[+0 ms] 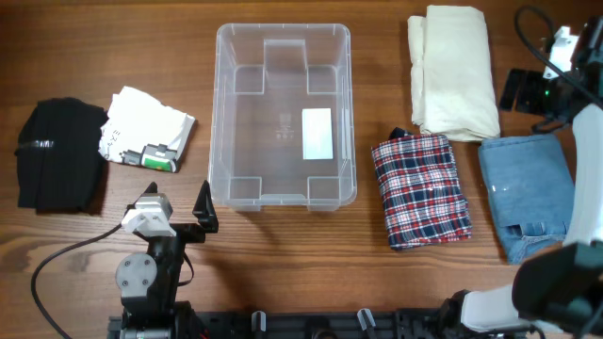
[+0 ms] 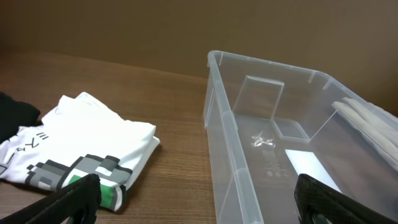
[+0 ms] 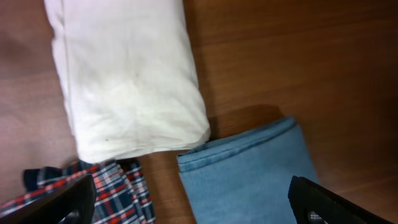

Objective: Pack container
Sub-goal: 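Move the right gripper up over the folded cream cloth, then lower the right gripper and grasp the cream cloth's top edge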

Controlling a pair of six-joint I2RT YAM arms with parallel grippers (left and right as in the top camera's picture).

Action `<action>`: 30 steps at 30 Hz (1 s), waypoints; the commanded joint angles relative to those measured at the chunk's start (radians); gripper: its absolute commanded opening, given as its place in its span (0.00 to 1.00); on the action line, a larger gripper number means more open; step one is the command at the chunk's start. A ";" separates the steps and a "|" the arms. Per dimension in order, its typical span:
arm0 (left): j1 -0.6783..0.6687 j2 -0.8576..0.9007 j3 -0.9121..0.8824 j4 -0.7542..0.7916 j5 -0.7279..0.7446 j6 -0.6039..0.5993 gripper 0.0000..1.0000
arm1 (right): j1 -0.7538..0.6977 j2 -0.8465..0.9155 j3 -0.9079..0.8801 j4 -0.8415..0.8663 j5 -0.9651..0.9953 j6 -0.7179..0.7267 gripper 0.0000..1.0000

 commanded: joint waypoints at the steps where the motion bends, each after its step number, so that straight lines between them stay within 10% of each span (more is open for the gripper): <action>1: -0.005 -0.007 -0.005 0.000 -0.006 0.023 1.00 | -0.019 0.094 0.018 0.011 -0.111 -0.070 1.00; 30: -0.005 -0.007 -0.005 0.000 -0.006 0.023 1.00 | -0.137 0.275 0.017 0.149 -0.489 -0.113 1.00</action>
